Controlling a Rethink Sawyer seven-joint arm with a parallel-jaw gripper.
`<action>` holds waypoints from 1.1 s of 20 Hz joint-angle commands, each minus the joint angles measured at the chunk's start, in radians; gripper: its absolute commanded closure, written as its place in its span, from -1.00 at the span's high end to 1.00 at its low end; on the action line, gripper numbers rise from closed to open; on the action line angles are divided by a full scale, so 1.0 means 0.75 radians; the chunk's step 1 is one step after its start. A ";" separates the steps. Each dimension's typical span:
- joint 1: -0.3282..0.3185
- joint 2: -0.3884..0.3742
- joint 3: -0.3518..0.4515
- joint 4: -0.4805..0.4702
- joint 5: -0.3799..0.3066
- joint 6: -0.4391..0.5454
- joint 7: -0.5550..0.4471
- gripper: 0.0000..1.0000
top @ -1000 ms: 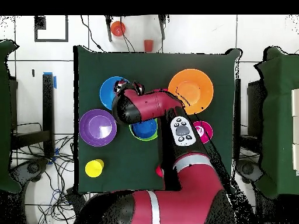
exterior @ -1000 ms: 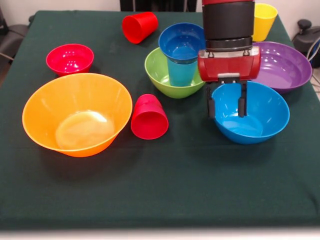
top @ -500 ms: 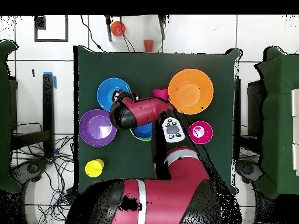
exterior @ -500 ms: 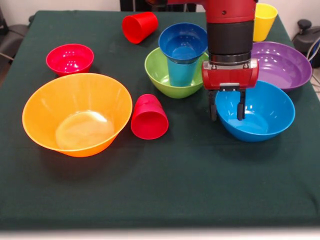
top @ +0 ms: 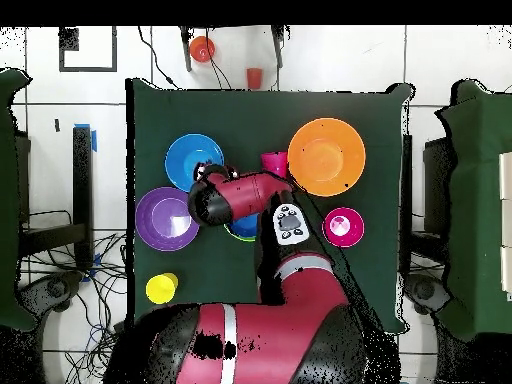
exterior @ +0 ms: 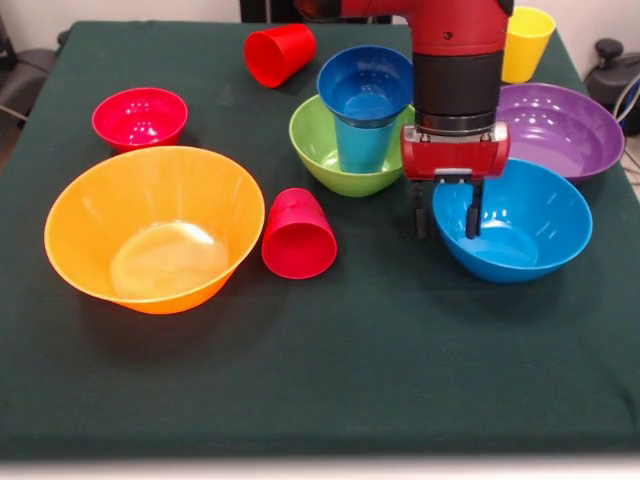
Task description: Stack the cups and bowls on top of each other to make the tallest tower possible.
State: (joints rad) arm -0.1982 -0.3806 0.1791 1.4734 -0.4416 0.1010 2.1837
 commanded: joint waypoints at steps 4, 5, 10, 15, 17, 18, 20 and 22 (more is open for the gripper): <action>0.087 0.051 -0.101 -0.104 -0.074 -0.033 0.032 1.00; 0.098 0.054 -0.121 -0.109 -0.067 -0.045 0.045 1.00; 0.149 0.069 -0.203 -0.132 -0.040 -0.064 0.078 1.00; 0.161 0.062 -0.218 -0.152 -0.064 0.035 -0.005 -1.00; 0.150 0.056 -0.203 -0.145 -0.061 0.040 -0.015 -1.00; 0.159 0.055 -0.218 -0.152 -0.051 -0.017 0.019 -1.00; 0.160 0.054 -0.224 -0.159 -0.042 -0.092 0.056 -1.00; 0.122 0.051 -0.169 -0.140 -0.039 -0.059 0.034 -1.00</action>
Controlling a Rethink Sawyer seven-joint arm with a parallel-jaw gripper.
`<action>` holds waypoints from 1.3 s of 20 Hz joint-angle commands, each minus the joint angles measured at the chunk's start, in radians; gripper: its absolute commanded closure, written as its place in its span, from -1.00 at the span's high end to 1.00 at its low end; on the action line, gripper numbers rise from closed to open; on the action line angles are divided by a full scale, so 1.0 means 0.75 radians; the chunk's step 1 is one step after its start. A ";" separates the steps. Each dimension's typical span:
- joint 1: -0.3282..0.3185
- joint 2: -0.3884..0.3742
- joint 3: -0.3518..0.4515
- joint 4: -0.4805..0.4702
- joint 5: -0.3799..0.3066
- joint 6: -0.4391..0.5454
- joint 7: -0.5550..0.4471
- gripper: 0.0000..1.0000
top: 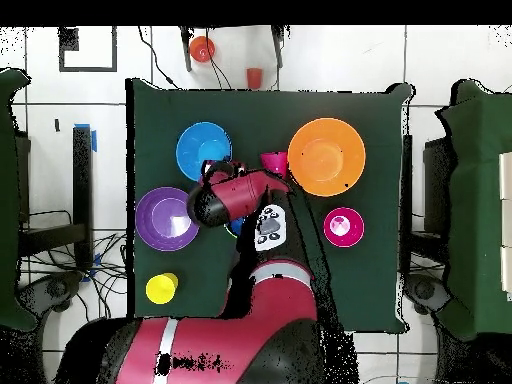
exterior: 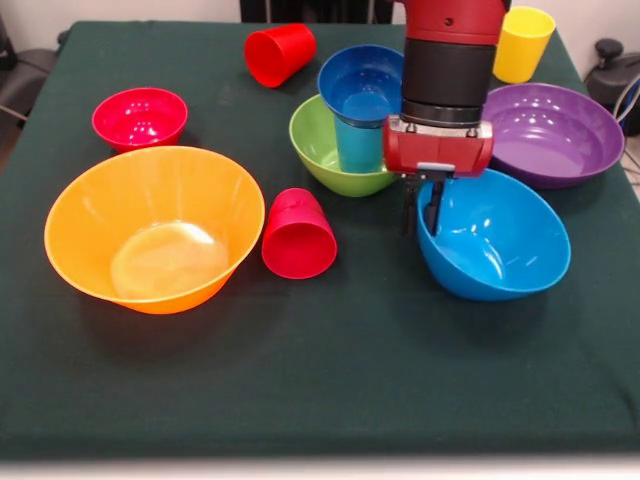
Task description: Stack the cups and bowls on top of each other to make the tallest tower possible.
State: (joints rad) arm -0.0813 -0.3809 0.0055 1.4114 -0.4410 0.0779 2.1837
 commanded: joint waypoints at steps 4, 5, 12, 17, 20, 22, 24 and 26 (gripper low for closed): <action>-0.050 0.048 0.086 -0.045 -0.046 -0.041 0.027 -1.00; -0.054 0.047 0.092 -0.043 -0.048 -0.044 0.024 -1.00; -0.222 -0.036 0.328 0.090 0.004 0.003 0.023 -1.00; -0.197 -0.106 0.304 0.084 0.000 0.085 -0.011 -1.00; -0.281 -0.127 0.461 0.149 -0.012 0.148 -0.096 -1.00; -0.269 -0.156 0.448 0.162 0.003 0.192 -0.095 -1.00; -0.290 -0.183 0.472 0.203 0.032 0.234 -0.078 -1.00; -0.302 -0.199 0.480 0.242 0.049 0.221 -0.032 -1.00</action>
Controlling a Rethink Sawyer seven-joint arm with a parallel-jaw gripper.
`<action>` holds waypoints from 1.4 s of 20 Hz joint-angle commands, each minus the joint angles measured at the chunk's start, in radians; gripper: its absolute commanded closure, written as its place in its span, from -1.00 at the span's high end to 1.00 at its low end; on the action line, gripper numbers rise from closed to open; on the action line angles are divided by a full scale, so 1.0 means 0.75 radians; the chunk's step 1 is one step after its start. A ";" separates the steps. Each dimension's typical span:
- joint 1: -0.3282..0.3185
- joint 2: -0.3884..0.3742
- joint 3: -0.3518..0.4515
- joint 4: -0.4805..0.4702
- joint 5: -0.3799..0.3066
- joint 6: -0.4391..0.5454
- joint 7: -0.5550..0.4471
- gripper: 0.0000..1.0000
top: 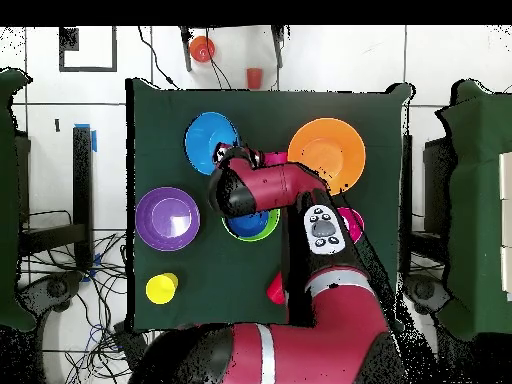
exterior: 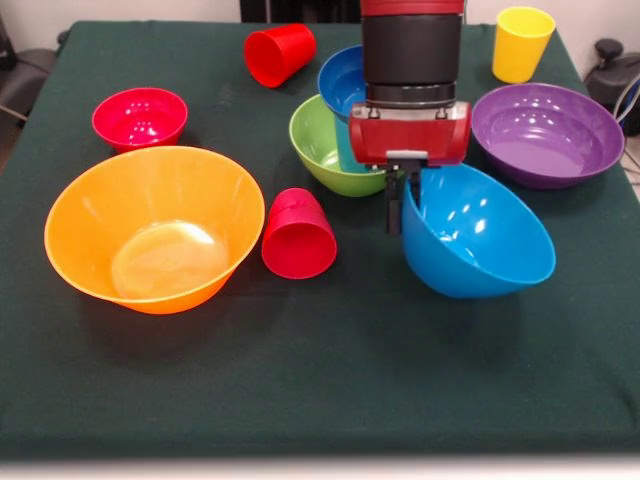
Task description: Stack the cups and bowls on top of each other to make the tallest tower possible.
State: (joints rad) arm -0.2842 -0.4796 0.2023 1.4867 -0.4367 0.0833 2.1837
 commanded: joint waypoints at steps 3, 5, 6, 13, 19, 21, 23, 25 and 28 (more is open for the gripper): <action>-0.087 -0.077 0.288 0.202 0.057 0.201 -0.025 -1.00; -0.116 -0.075 0.322 0.235 0.037 0.168 -0.034 -1.00; -0.136 -0.074 0.342 0.261 0.023 0.148 -0.038 -1.00; -0.242 0.006 0.380 0.334 -0.019 0.023 0.022 -1.00; -0.255 0.037 0.375 0.411 0.047 -0.050 0.151 -1.00; -0.271 0.039 0.365 0.432 0.048 -0.057 0.156 -1.00; -0.360 0.029 0.424 0.460 0.045 -0.019 0.113 -1.00; -0.420 0.027 0.464 0.470 0.048 0.016 0.081 -1.00; -0.468 0.027 0.525 0.440 0.062 0.081 0.036 -1.00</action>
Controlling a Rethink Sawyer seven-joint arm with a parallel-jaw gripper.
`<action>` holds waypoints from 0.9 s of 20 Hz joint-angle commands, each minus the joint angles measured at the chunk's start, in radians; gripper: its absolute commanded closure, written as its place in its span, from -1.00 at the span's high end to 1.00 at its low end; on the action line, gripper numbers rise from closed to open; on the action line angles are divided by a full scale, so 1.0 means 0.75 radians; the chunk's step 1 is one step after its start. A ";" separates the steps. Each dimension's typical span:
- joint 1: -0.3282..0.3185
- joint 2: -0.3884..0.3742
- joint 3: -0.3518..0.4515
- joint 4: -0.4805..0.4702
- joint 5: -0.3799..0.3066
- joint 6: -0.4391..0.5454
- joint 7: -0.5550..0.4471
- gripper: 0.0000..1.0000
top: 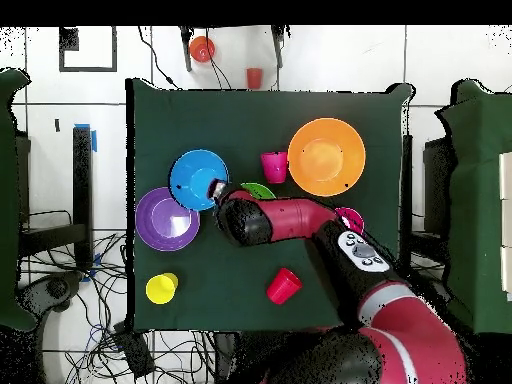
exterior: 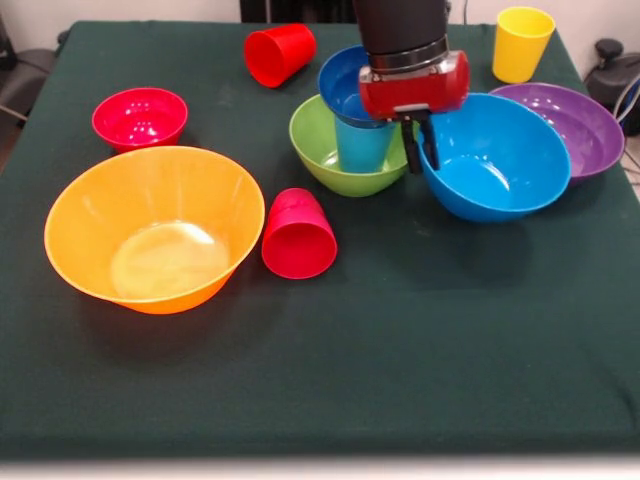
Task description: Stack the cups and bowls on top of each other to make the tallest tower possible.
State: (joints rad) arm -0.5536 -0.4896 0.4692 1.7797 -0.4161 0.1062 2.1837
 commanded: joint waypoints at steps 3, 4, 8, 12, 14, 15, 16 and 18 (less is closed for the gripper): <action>-0.103 -0.034 0.160 0.060 0.049 0.071 0.056 -1.00; -0.109 -0.052 0.174 0.069 0.064 0.074 0.070 -1.00; -0.127 -0.044 0.217 0.069 0.083 0.067 0.081 -1.00; -0.133 -0.056 0.231 0.094 0.098 0.027 0.111 -1.00; -0.133 -0.070 0.234 0.102 0.108 0.031 0.114 -1.00; -0.132 -0.068 0.232 0.103 0.107 0.025 0.111 -1.00; -0.131 -0.065 0.230 0.104 0.105 0.018 0.108 -1.00; -0.132 -0.053 0.226 0.104 0.114 0.012 0.116 -1.00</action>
State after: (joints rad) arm -0.6665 -0.5355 0.5870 1.8144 -0.3595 0.1062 2.1837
